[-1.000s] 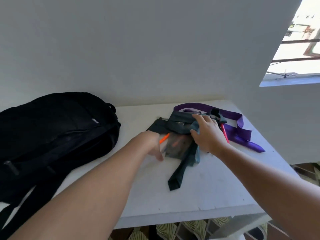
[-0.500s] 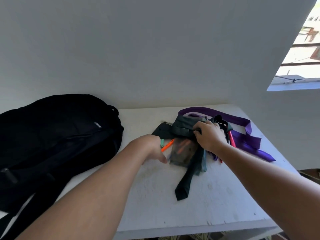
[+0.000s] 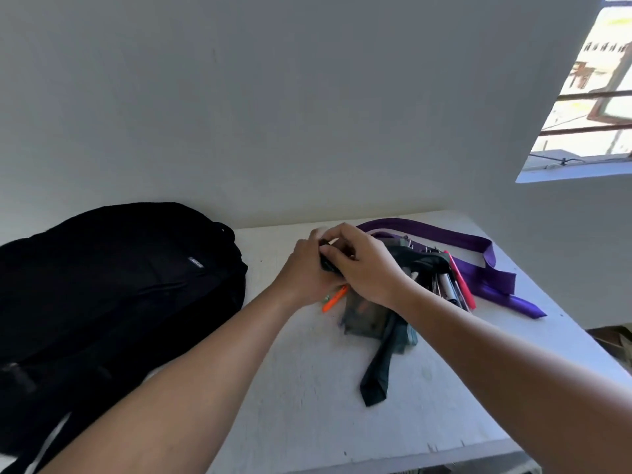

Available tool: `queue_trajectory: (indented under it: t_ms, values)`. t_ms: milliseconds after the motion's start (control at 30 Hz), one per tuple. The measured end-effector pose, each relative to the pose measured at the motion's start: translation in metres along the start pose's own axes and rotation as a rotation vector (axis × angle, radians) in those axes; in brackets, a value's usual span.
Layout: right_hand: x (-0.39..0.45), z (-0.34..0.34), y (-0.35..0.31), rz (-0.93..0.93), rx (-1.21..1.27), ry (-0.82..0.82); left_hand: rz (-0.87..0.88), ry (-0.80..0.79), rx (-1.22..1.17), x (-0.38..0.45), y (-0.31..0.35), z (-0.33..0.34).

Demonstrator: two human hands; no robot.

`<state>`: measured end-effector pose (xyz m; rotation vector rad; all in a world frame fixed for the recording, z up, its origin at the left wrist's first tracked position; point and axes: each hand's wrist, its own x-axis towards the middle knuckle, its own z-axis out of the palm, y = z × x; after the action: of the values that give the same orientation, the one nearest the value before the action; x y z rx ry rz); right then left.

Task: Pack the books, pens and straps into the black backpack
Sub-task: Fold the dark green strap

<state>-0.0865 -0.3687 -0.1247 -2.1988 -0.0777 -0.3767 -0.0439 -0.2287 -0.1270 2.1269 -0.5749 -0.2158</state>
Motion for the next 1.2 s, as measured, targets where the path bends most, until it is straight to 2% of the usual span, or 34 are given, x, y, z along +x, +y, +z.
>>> queue_trajectory:
  t_ms: [67, 167, 333, 433, 500, 600, 667, 733, 767, 800, 900, 967, 1000, 1067, 1133, 1200]
  values:
    - [-0.005, 0.001, -0.005, -0.026, 0.029, 0.046, 0.05, 0.014, -0.271, 0.0, 0.002, 0.001]
    - [-0.012, -0.002, 0.0, -0.163, -0.112, 0.075, -0.027, 0.062, -0.505, -0.007, 0.009, -0.002]
    - [-0.019, 0.009, 0.01, -0.429, -0.25, 0.117, -0.089, 0.049, -0.753, -0.012, 0.025, -0.01]
    - [-0.023, 0.021, 0.024, -0.484, -0.424, 0.14, -0.115, 0.125, -0.74, -0.012, 0.032, -0.017]
    - [-0.023, 0.026, 0.035, -0.408, -0.436, 0.171, -0.147, 0.243, -0.829, -0.011, 0.032, -0.026]
    - [-0.019, 0.013, 0.049, -0.003, -0.543, 0.062, -0.218, 0.503, -0.954, -0.007, 0.016, -0.052]
    - [-0.018, 0.0, 0.052, 0.154, -0.666, -0.051, -0.237, 0.729, -0.878, -0.006, -0.002, -0.071]
    - [-0.016, -0.007, 0.046, 0.206, -0.605, -0.056, -0.238, 0.867, -0.697, -0.007, -0.021, -0.082]
    - [-0.014, -0.008, 0.041, 0.205, -0.549, -0.031, -0.233, 0.82, -0.545, -0.008, -0.028, -0.085]
    - [-0.011, -0.007, 0.035, 0.199, -0.48, -0.002, -0.25, 0.699, -0.339, -0.01, -0.033, -0.085]
    - [-0.001, -0.002, 0.008, 0.179, -0.181, 0.067, -0.392, 0.148, 0.312, -0.022, -0.039, -0.082]
    - [0.002, 0.002, -0.012, 0.167, -0.005, 0.093, -0.346, -0.171, 0.465, -0.037, -0.022, -0.08]
    - [0.002, 0.004, -0.022, 0.156, 0.066, 0.102, -0.28, -0.276, 0.416, -0.044, -0.012, -0.077]
    - [0.002, 0.011, -0.039, 0.118, 0.182, 0.112, -0.158, -0.348, 0.132, -0.051, 0.004, -0.071]
    - [0.0, 0.016, -0.049, 0.063, 0.271, 0.063, -0.05, -0.254, -0.13, -0.049, 0.009, -0.059]
    - [-0.004, 0.019, -0.049, 0.036, 0.383, -0.019, -0.038, -0.041, -0.277, -0.042, 0.008, -0.054]
